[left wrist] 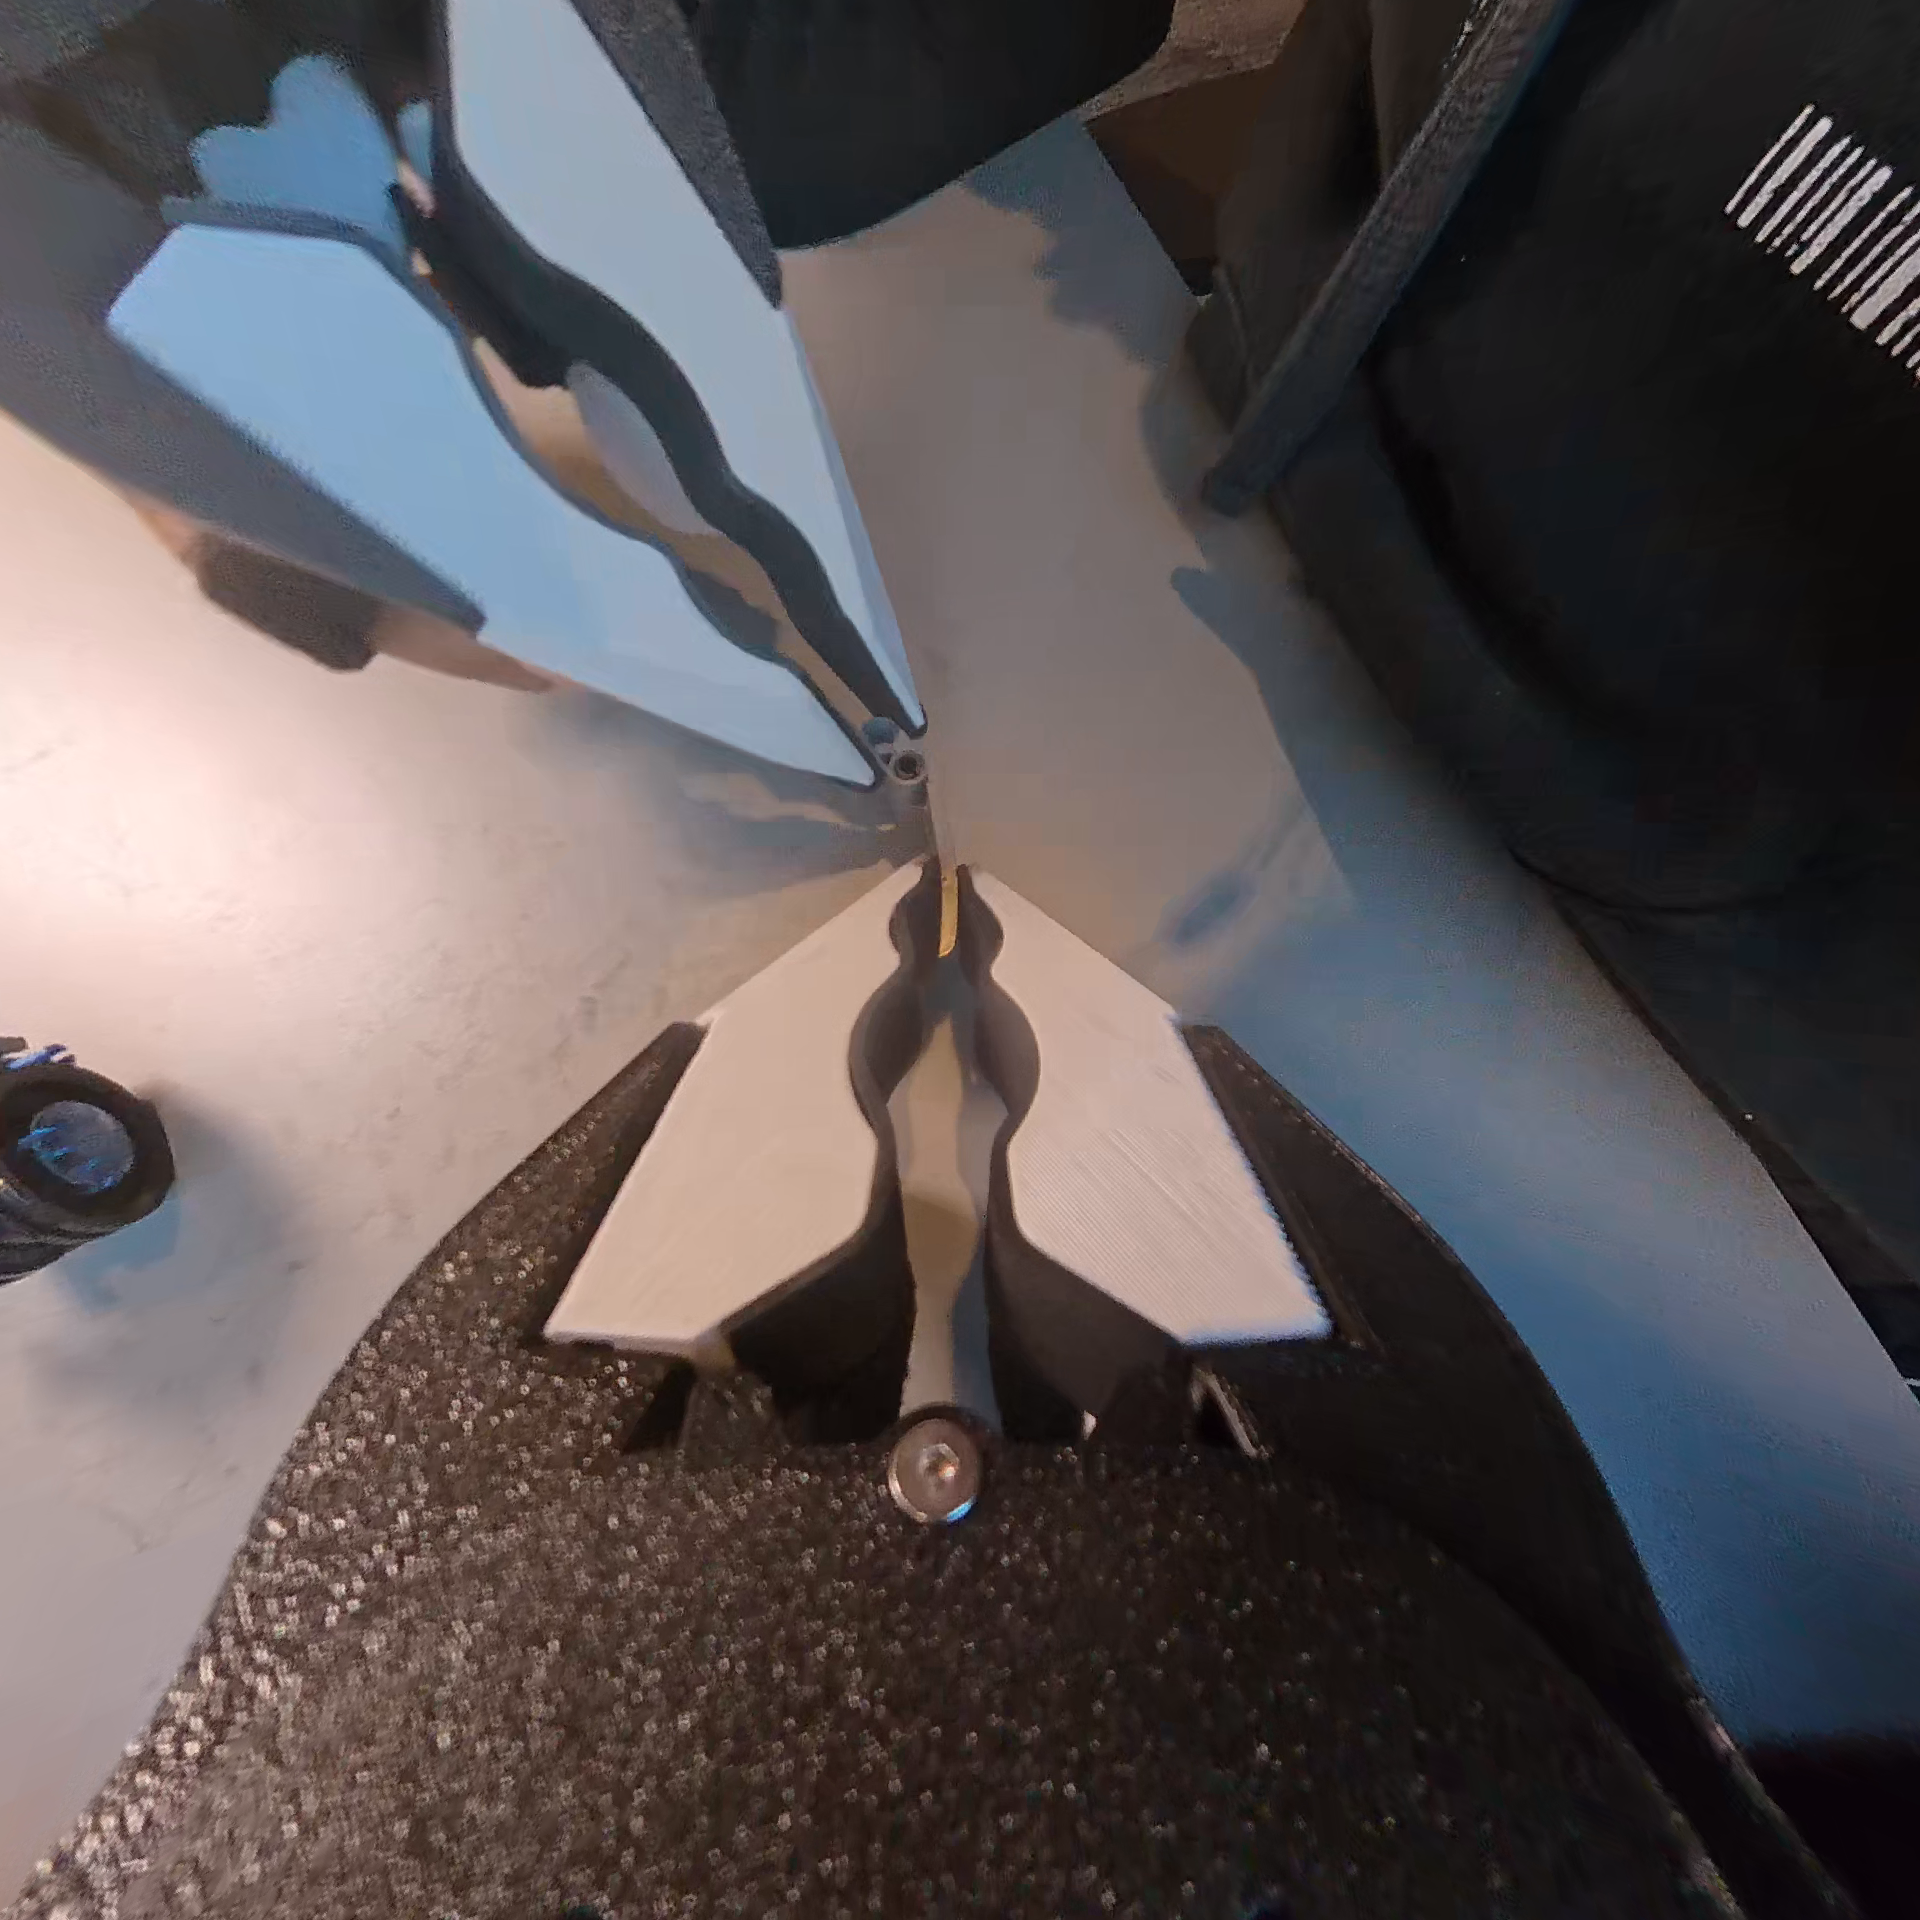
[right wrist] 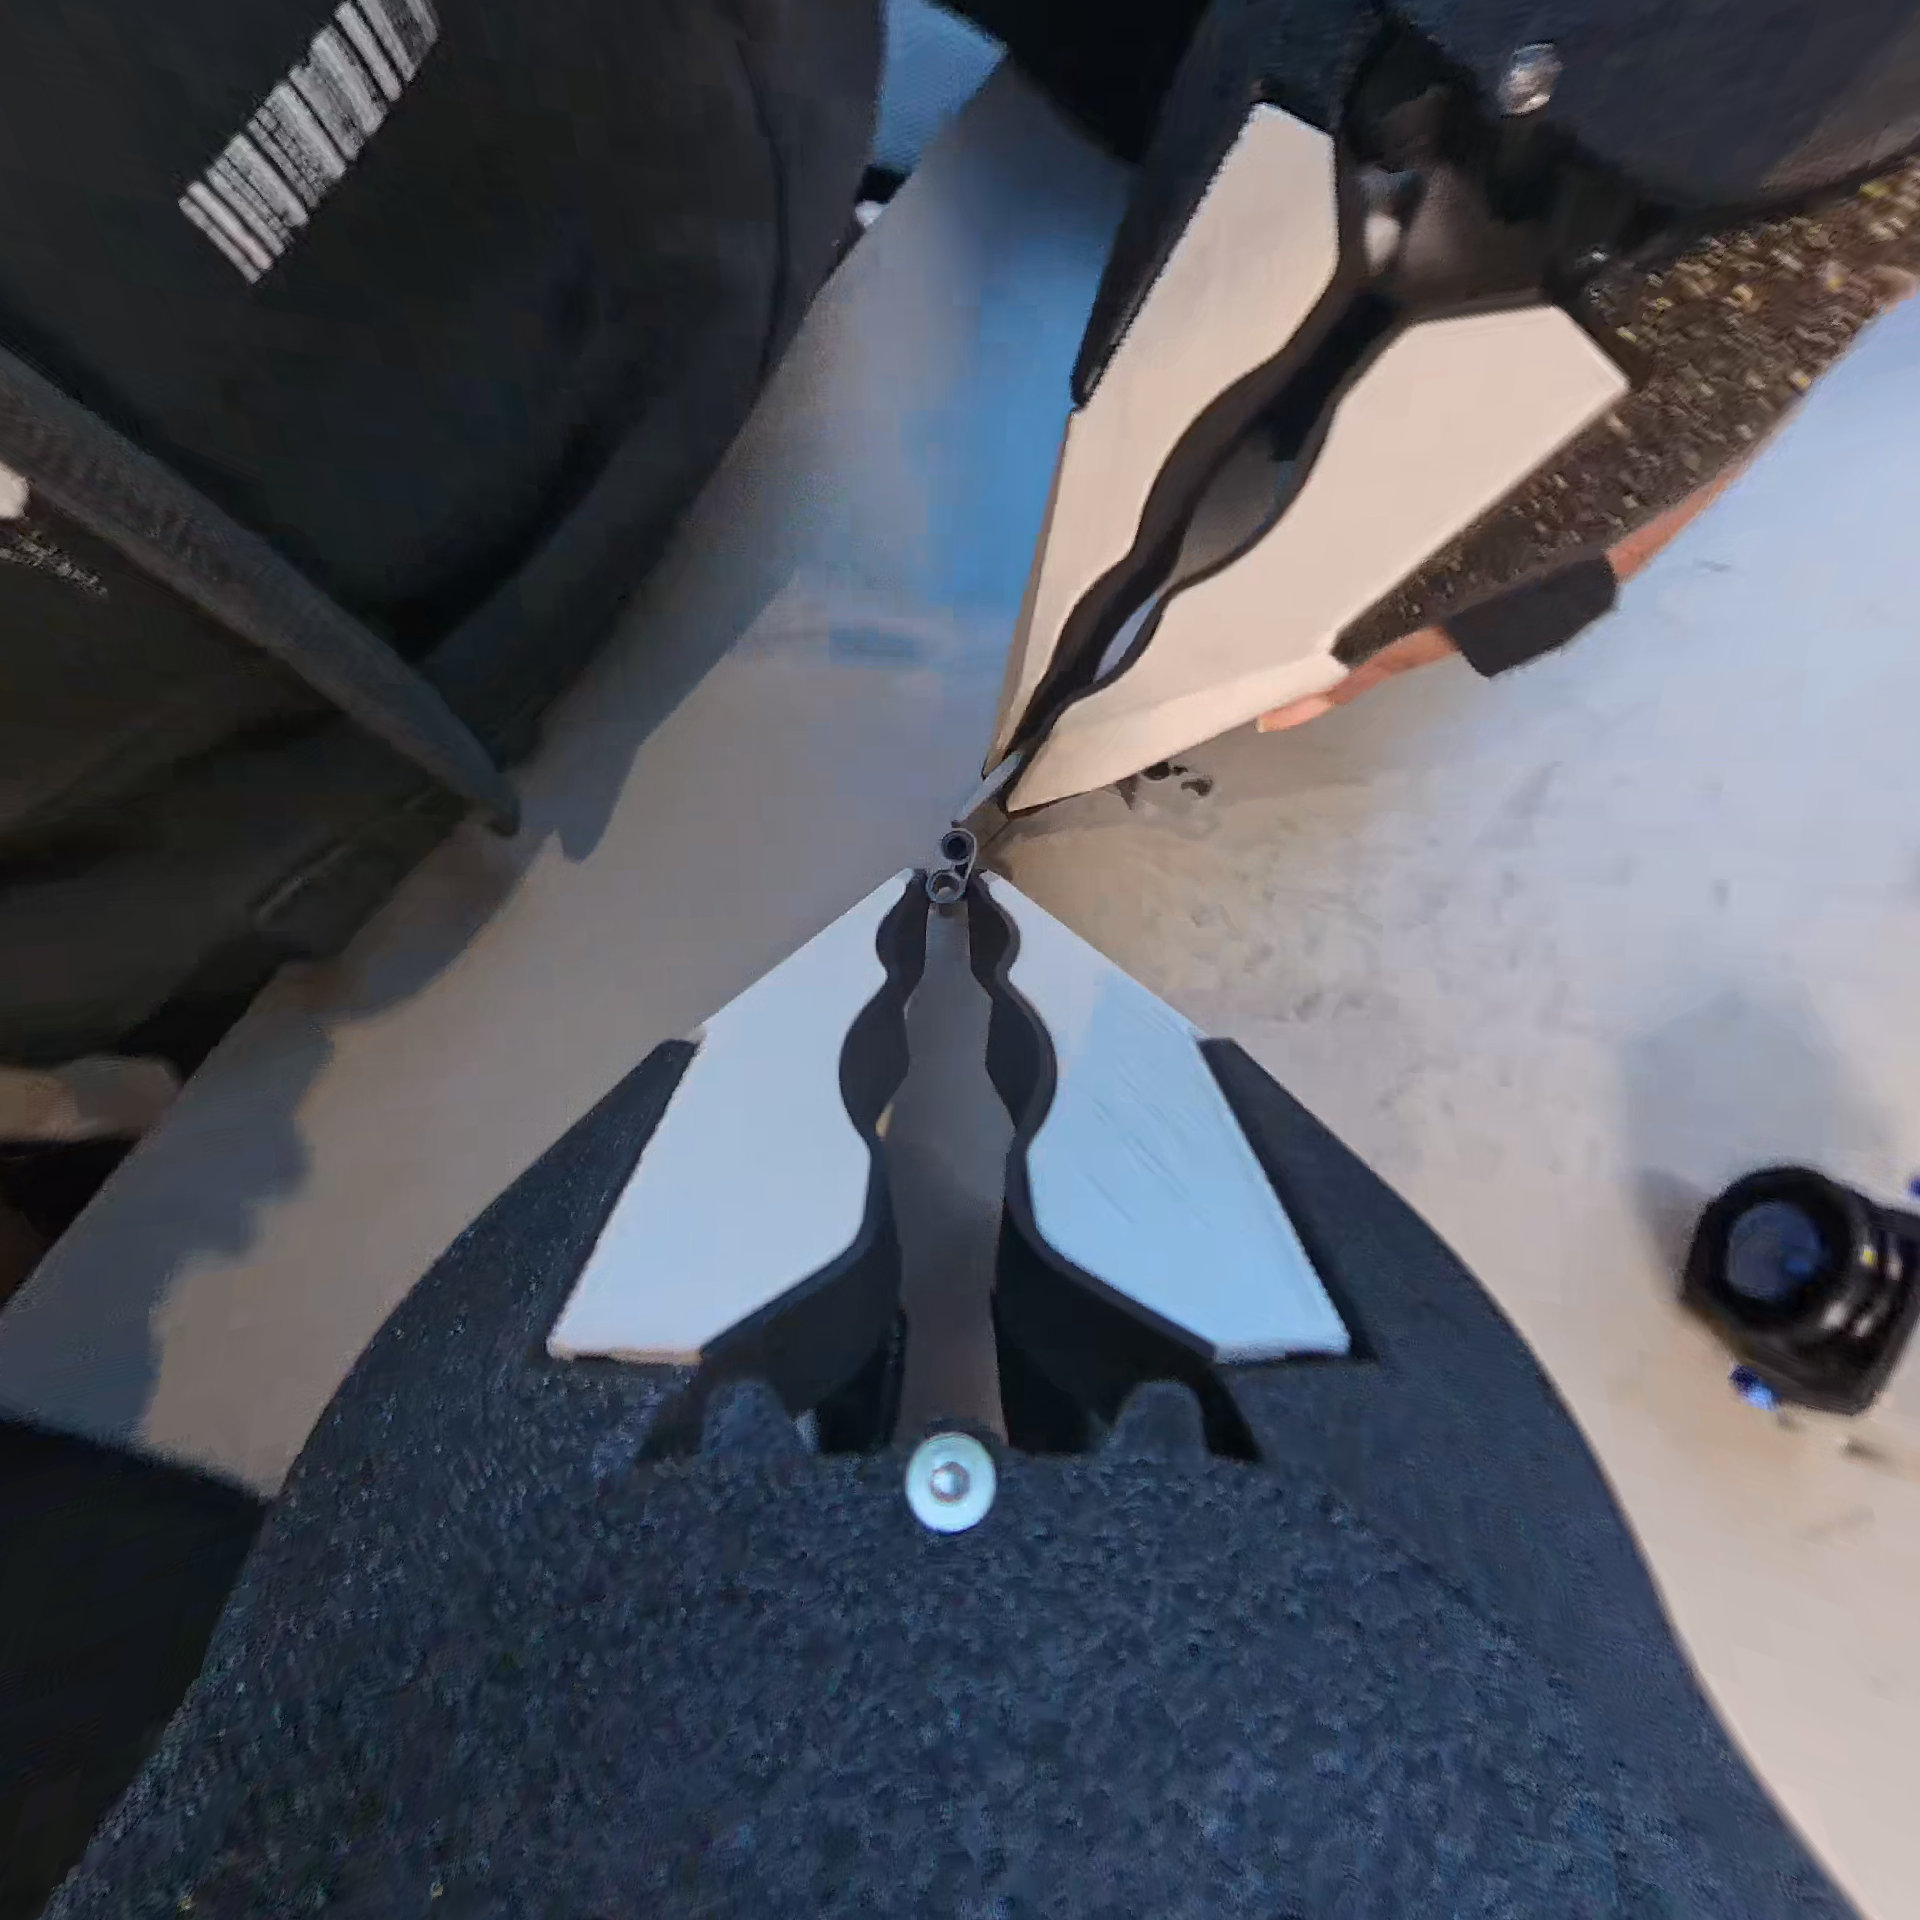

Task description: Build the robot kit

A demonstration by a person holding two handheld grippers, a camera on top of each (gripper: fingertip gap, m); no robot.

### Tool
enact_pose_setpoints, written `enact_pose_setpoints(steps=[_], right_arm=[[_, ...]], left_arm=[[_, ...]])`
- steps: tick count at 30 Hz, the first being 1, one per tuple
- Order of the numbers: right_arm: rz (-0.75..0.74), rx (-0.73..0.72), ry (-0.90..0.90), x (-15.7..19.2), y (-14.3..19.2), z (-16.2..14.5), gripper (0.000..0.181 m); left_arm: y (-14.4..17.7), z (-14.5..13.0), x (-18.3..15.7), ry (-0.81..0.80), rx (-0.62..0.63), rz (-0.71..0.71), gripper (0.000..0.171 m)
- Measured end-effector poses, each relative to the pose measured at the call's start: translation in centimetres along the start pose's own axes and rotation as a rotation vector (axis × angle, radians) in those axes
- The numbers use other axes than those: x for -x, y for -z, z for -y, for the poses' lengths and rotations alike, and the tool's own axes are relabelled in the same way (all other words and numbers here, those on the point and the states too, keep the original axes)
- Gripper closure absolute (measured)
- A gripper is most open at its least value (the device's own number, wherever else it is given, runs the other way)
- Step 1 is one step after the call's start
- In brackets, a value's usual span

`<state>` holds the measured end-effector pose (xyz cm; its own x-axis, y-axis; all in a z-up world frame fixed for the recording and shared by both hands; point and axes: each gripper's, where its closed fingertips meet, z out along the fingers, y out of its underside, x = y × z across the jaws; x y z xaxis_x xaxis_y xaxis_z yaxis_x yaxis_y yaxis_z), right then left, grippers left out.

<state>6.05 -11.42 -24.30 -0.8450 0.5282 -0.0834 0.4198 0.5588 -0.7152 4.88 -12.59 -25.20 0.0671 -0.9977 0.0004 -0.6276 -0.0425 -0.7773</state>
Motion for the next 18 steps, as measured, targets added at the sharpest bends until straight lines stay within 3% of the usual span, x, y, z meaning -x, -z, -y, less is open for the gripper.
enact_pose_setpoints(steps=[4,10,15,18], right_arm=[[0.162,0.154,0.121,0.32,-0.17,0.01,0.175],[0.288,0.324,0.277,0.33,-0.19,-0.05,0.176],[0.287,0.334,0.256,0.33,-0.22,-0.02,0.175],[0.222,0.266,0.192,0.29,-0.2,0.04,0.175]], left_arm=[[-0.1,0.07,-0.25,-0.01,0.0,-0.018,0.169],[-0.14,0.09,-0.29,-0.018,0.0,-0.026,0.17],[-0.14,0.08,-0.3,-0.027,-0.001,-0.018,0.17],[-0.13,0.07,-0.28,-0.03,-0.001,-0.011,0.169]])
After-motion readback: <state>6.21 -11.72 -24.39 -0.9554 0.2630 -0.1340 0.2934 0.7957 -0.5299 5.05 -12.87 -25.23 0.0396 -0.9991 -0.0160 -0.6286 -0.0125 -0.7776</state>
